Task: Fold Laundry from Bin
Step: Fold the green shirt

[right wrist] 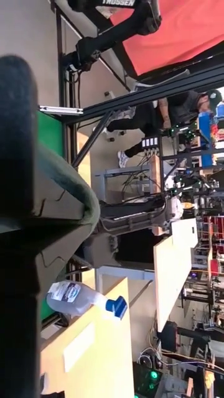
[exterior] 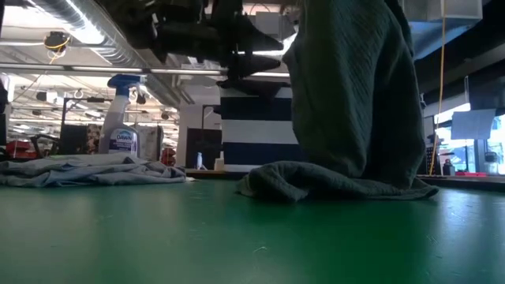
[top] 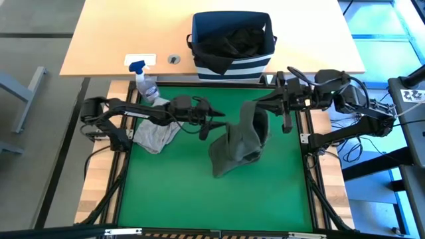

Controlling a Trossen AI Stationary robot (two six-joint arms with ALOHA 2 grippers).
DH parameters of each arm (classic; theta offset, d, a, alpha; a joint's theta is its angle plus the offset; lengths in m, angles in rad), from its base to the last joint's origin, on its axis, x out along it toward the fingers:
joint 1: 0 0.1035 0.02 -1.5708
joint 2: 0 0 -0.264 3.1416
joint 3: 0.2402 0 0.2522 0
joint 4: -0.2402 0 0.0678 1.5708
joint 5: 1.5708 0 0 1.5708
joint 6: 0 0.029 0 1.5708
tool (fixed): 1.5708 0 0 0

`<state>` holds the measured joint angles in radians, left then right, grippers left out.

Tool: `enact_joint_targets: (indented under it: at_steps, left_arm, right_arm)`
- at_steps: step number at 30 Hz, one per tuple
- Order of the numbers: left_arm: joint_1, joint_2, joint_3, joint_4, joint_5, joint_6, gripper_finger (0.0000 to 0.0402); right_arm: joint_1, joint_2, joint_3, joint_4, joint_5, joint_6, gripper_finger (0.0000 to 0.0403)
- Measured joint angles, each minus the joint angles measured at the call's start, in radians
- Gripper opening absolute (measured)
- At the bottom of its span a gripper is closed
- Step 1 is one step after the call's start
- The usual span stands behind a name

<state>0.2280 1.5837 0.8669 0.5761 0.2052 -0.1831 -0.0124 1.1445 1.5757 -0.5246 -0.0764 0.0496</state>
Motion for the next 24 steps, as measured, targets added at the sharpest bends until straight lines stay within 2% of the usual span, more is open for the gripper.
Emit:
enact_joint_targets:
  at_steps: [4,9,19,21,24]
  left_arm:
    - [0.006,0.016,0.000,0.050,0.078,0.007,0.0210]
    - [0.008,0.046,0.000,0.110,0.106,0.079,0.0210]
    - [0.012,0.177,0.120,0.127,0.237,0.094,0.0208]
    - [0.013,0.177,0.146,0.091,0.292,0.075,0.0197]
    - [0.018,0.170,0.157,0.015,0.303,0.076,0.0159]
  right_arm:
    - [0.000,0.006,0.000,0.000,0.000,0.002,0.0010]
    - [0.000,0.007,0.000,0.000,0.000,0.002,0.0010]
    - [0.000,0.007,0.000,-0.002,-0.002,-0.001,0.0010]
    - [0.000,0.006,0.000,-0.003,-0.003,-0.001,0.0010]
    - [0.000,0.005,0.000,-0.008,-0.004,-0.001,0.0010]
